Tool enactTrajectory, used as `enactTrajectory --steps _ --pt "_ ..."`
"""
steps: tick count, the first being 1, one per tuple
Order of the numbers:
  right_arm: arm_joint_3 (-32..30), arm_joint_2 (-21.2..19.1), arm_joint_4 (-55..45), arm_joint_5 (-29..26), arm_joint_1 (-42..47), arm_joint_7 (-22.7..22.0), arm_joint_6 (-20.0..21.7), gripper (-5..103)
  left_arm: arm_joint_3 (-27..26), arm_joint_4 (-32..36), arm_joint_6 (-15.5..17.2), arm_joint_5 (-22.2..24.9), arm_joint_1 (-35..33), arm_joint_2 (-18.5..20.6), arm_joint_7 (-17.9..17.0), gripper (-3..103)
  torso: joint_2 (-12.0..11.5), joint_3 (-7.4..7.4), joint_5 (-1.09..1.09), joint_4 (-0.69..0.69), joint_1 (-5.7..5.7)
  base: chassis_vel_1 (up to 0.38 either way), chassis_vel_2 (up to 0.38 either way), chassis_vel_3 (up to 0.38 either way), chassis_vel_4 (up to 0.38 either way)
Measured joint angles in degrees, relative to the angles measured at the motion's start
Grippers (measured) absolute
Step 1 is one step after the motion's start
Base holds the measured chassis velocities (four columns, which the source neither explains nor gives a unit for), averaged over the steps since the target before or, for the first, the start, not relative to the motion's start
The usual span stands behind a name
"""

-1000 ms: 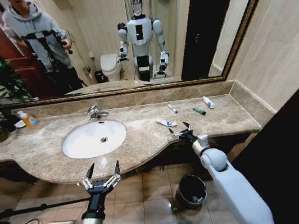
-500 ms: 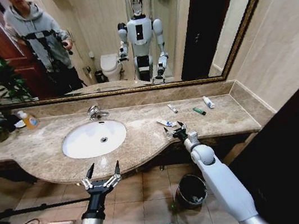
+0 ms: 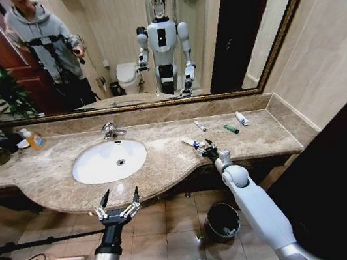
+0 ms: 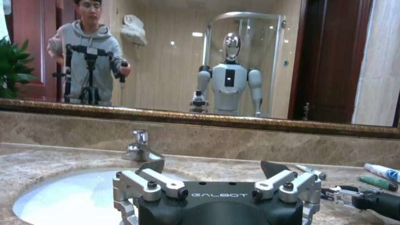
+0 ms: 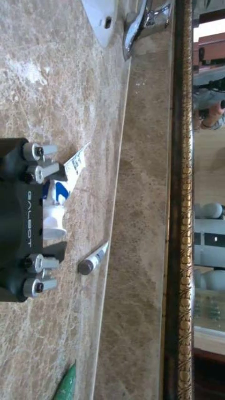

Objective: Pick up the trash from the sink and place it in the trash bin.

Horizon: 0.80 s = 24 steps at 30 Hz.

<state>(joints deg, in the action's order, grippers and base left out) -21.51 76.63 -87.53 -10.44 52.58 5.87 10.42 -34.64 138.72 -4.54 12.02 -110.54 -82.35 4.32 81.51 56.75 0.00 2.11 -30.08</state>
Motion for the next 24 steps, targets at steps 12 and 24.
enactTrajectory --steps 12,24 --pt "-0.65 0.03 -0.48 -0.13 1.16 0.02 -0.23 25 0.0 0.0 0.0 0.0 0.0 0.0 0.0 100 0.01 -0.01 0.0 0.0 0.0 0.0 0.0 0.0 0.0" --pt "-1.68 -1.19 -4.82 -1.13 3.37 -0.15 0.22 21 0.0 0.0 0.0 0.0 0.0 0.0 0.0 100 0.01 0.0 0.0 0.0 0.0 0.0 0.0 0.0 0.0"
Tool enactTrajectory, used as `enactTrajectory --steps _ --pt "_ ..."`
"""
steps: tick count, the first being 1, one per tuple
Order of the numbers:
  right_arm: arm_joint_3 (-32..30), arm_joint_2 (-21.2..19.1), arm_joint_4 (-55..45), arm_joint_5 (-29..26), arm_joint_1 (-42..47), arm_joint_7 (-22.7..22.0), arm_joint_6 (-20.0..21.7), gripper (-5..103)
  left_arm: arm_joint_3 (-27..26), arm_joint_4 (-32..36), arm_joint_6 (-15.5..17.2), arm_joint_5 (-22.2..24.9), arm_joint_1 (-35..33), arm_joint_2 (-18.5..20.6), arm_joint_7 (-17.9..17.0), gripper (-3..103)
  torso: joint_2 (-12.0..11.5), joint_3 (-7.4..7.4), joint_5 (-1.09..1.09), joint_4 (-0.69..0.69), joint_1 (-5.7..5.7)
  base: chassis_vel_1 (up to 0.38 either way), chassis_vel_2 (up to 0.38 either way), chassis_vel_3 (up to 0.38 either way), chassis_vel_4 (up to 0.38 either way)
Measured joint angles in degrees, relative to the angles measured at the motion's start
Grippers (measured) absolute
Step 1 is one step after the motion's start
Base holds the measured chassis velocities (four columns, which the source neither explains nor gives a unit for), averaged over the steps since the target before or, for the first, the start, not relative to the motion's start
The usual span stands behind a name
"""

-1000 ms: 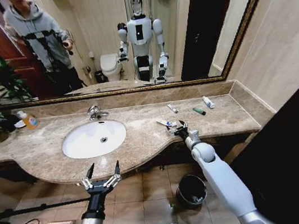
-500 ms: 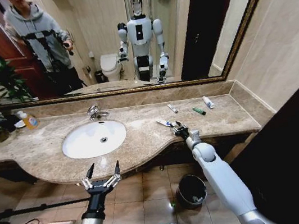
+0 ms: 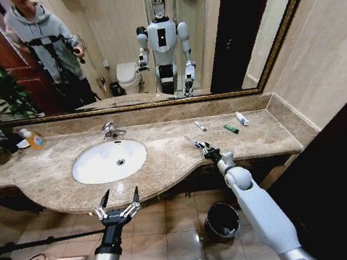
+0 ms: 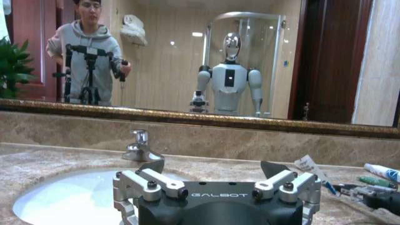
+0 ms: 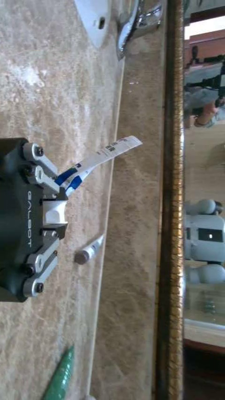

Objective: Pick up the trash from the sink and place it in the trash bin.

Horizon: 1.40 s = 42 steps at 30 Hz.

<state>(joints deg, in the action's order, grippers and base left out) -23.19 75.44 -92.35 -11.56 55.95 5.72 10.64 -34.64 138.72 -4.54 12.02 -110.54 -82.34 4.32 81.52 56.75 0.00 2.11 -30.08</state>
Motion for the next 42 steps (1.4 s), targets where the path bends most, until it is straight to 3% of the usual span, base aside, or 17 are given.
enactTrajectory --steps 9,12,22,24,31,36,42 --pt "-5.01 -1.83 -9.67 -1.3 7.97 1.18 -1.5 21 0.0 0.0 0.0 0.0 0.0 0.0 0.0 100 0.0 0.0 -0.01 0.0 0.0 0.0 0.0 0.0 0.0" --pt "-6.82 -1.44 -15.02 -2.33 14.25 2.17 -6.96 21 0.0 0.0 0.0 0.0 0.0 0.0 0.0 100 0.0 -0.01 0.0 0.0 0.0 0.0 0.0 0.0 0.0" --pt "-9.67 2.72 -24.36 0.03 27.18 -1.1 -12.16 21 0.0 0.0 0.0 0.0 0.0 0.0 -0.01 100 0.0 -0.01 -0.01 -0.01 0.0 0.0 0.0 0.0 0.0" --pt "-10.79 5.23 -26.14 2.89 35.0 -3.81 -17.66 21 0.0 0.0 0.0 0.0 0.0 -0.01 0.0 100 0.0 -0.01 -0.01 -0.01 0.0 0.0 0.0 0.0 0.0" --pt "-12.79 10.21 -24.19 6.75 44.27 -8.13 -23.95 21 0.0 0.0 0.0 0.0 0.0 0.0 0.0 100 0.0 -0.01 -0.01 -0.01 0.01 0.0 0.0 0.0 0.0" --pt "-13.7 10.87 -19.24 6.4 46.96 -9.24 -27.72 21 0.0 0.0 0.0 0.0 0.0 0.0 0.0 100 0.0 0.0 0.0 -0.01 0.0 0.0 0.0 0.0 0.0" --pt "-13.21 10.87 -11.13 5.73 45.87 -9.54 -28.38 21 0.0 0.0 0.0 0.0 0.0 0.0 0.0 100 0.0 0.0 -0.01 -0.01 0.01 0.0 0.0 0.0 0.0"
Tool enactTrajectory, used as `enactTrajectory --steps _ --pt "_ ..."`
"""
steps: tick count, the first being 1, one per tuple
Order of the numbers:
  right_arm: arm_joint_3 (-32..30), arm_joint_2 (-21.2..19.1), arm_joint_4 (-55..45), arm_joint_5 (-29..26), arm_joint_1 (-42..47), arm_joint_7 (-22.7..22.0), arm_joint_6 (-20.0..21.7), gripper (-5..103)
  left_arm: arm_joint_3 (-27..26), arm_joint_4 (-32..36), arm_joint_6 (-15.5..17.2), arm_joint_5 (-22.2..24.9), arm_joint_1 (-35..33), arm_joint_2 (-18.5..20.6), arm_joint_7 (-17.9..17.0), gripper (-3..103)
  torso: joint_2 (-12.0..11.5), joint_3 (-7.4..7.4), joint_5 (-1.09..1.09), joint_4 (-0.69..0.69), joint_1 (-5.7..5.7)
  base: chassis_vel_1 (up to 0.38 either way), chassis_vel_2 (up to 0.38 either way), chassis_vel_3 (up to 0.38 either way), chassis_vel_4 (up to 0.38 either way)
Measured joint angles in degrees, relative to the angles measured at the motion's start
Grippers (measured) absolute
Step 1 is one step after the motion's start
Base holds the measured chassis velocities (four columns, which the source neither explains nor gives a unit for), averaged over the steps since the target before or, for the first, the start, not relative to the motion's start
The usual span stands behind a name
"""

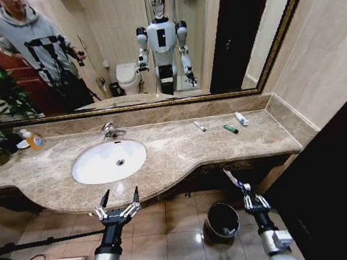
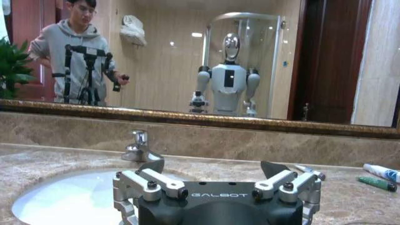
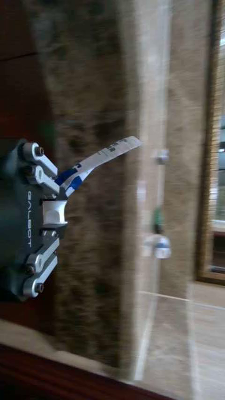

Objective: Pick up the trash from the sink and place it in the trash bin.

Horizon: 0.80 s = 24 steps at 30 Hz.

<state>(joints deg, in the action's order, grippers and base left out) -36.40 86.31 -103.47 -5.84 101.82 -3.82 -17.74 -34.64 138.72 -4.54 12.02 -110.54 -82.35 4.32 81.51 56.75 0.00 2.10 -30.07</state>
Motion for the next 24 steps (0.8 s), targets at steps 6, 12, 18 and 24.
enactTrajectory --steps 6,12,18,24 --pt "0.56 -0.17 10.99 1.84 -5.73 0.0 -1.21 21 0.0 0.0 0.0 0.0 0.0 0.0 -0.01 100 0.0 0.0 0.0 0.01 0.0 0.0 0.0 0.0 0.0" --pt "1.09 -0.58 24.38 4.77 -12.1 0.07 -2.03 21 0.0 0.0 0.0 0.0 0.0 0.0 0.0 100 0.0 0.01 0.0 0.01 -0.01 0.0 0.0 0.0 0.0" --pt "1.55 -1.07 29.17 4.81 -13.09 0.9 -2.29 21 0.0 0.0 0.0 0.0 0.0 0.0 0.0 100 0.0 0.01 -0.01 0.0 -0.01 0.0 0.0 0.0 0.0" --pt "1.82 -1.25 37.81 6.86 -16.69 1.04 -4.03 21 0.0 0.0 0.0 0.0 0.0 0.0 0.0 100 0.0 0.01 0.0 0.0 -0.01 0.0 0.0 0.0 0.0"
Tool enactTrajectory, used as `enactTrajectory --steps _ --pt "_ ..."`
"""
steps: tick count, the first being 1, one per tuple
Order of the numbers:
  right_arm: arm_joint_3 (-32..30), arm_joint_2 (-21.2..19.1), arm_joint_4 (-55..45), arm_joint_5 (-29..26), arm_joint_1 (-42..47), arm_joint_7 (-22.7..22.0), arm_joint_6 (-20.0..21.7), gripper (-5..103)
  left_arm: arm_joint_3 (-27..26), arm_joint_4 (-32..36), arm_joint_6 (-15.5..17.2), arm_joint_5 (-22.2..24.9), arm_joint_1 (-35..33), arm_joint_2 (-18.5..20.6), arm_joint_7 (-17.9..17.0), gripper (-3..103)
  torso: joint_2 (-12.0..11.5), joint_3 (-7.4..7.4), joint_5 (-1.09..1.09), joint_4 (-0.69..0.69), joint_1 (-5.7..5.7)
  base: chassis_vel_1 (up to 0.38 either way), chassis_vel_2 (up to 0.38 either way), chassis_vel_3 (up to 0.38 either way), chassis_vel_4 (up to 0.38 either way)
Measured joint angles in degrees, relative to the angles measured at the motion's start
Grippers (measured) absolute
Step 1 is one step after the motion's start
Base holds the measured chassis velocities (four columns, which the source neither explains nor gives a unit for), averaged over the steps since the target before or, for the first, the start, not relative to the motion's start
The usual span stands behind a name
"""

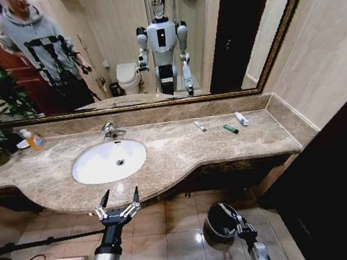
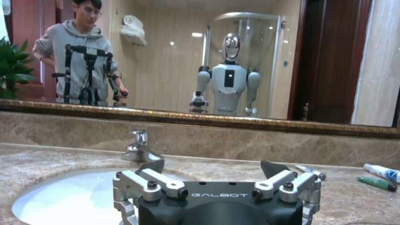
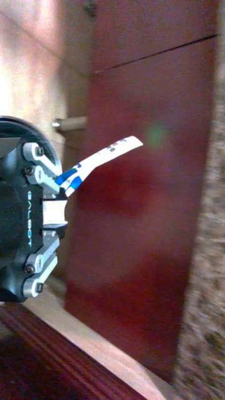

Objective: Pick up the trash from the sink and place it in the trash bin.

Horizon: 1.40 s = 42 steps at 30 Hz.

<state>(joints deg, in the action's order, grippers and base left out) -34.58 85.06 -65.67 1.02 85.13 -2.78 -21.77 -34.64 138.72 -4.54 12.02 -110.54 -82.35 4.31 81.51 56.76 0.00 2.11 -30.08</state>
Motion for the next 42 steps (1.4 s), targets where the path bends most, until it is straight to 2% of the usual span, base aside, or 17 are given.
enactTrajectory --steps 4,11,20,23,32,36,38,39,40,42 --pt "0.33 -0.02 4.06 0.92 -1.79 0.31 -0.09 21 0.0 0.0 0.0 0.0 0.0 0.0 0.0 100 0.0 0.0 0.0 0.0 0.0 0.0 0.0 0.0 0.0" --pt "0.91 0.69 17.68 3.02 -10.27 0.9 0.11 21 0.0 0.0 0.0 0.0 0.0 0.0 0.0 100 0.0 0.0 0.0 0.0 0.0 0.0 0.0 0.0 0.0" --pt "1.11 0.89 26.95 4.09 -17.59 1.36 0.53 21 0.0 0.0 0.0 0.0 0.0 0.0 0.01 100 0.0 0.0 -0.01 0.0 0.0 0.0 0.0 0.0 0.0" --pt "0.42 0.27 35.9 6.82 -22.6 1.39 -2.6 21 0.0 0.0 0.0 0.0 0.0 0.0 0.0 100 0.0 0.0 -0.01 0.01 0.0 0.0 0.0 0.0 0.0" --pt "0.36 0.06 40.39 7.58 -26.03 1.87 -2.63 21 0.0 0.0 0.0 0.0 0.0 0.0 0.0 100 0.0 0.0 0.0 0.0 0.01 0.0 0.0 0.0 0.0" --pt "0.42 0.11 40.54 7.5 -26.61 2.22 -2.17 35 0.0 0.0 0.0 0.0 0.0 0.0 0.0 100 0.0 0.0 0.0 0.0 0.0 0.0 0.0 0.0 0.0" --pt "0.44 0.11 40.49 7.49 -26.59 2.32 -2.13 35 0.0 0.0 0.0 0.0 0.0 0.0 0.0 100 0.0 0.0 0.0 0.0 0.0 0.0 0.0 0.0 0.0" --pt "0.45 0.08 40.39 7.47 -26.53 2.41 -2.09 47 0.0 0.0 0.0 0.0 0.0 0.0 0.0 100 0.0 0.0 0.0 0.0 0.01 0.0 0.0 0.0 0.0" --pt "0.45 0.07 40.24 7.42 -26.4 2.42 -2.07 51 0.0 0.0 0.0 0.0 0.0 0.0 0.0 100 0.0 0.0 0.0 0.0 0.01 0.0 0.0 0.0 0.0" --pt "0.43 0.07 40.01 7.38 -26.21 2.42 -2.06 51 0.0 0.0 0.0 0.0 0.0 0.0 0.01 100 0.0 0.0 -0.01 0.0 0.01 0.0 0.0 0.0 0.0"
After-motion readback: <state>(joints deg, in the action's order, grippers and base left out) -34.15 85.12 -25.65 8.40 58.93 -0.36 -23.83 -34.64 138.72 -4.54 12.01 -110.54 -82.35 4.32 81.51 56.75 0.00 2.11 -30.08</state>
